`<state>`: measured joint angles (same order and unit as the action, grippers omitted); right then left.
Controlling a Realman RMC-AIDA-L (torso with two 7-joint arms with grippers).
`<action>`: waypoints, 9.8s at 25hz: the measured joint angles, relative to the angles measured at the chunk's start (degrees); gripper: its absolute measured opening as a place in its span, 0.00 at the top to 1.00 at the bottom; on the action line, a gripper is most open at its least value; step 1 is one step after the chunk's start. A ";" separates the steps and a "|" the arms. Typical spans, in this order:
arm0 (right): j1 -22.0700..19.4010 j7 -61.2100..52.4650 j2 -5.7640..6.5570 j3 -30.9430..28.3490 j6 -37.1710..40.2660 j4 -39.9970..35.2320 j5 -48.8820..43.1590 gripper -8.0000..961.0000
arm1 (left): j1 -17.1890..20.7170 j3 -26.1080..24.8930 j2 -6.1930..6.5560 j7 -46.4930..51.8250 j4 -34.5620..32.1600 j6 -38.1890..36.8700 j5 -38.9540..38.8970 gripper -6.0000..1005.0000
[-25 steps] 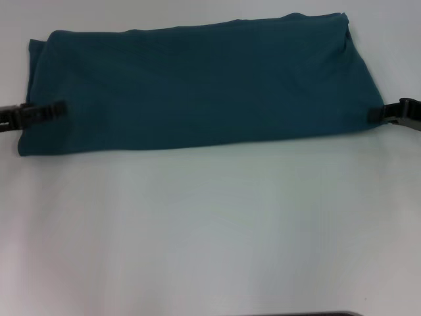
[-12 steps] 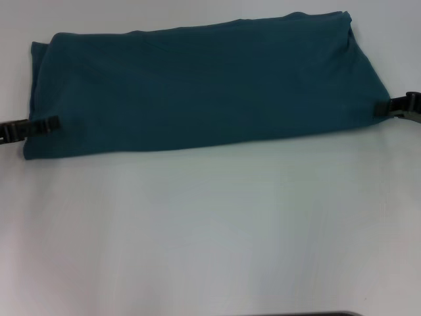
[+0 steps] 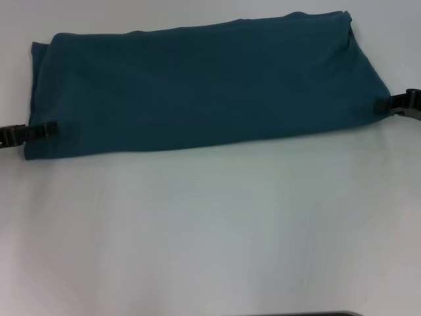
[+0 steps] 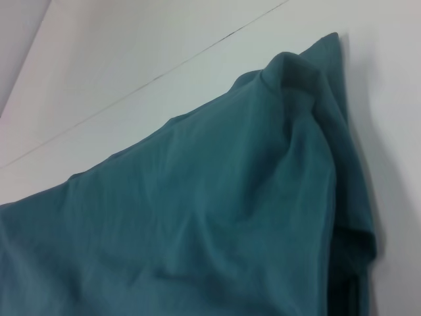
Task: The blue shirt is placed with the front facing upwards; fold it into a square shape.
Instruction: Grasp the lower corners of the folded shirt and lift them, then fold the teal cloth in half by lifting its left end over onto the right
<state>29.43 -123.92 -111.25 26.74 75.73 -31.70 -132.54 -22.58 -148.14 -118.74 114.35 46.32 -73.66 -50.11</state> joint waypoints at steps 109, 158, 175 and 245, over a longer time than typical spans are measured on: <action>-20.60 17.87 -1.18 -9.99 27.00 -0.20 0.13 0.98 | 6.65 -1.27 7.23 -6.53 5.40 -33.47 7.12 0.99; -24.00 17.19 0.68 -11.28 27.07 -0.19 -2.11 0.96 | 9.51 -4.52 7.45 -8.31 2.28 -35.13 13.29 0.99; -22.96 15.37 1.35 -10.97 27.14 -0.21 -2.11 0.95 | 9.58 -5.43 7.50 -8.25 2.29 -34.86 13.26 0.99; -9.30 9.91 1.72 -17.67 30.47 -4.62 0.35 0.55 | -2.92 -13.25 6.13 1.64 2.28 -29.88 9.49 0.15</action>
<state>20.13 -114.01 -109.54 9.07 106.19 -36.33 -132.19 -25.50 -161.40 -112.61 115.99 48.60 -103.53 -40.61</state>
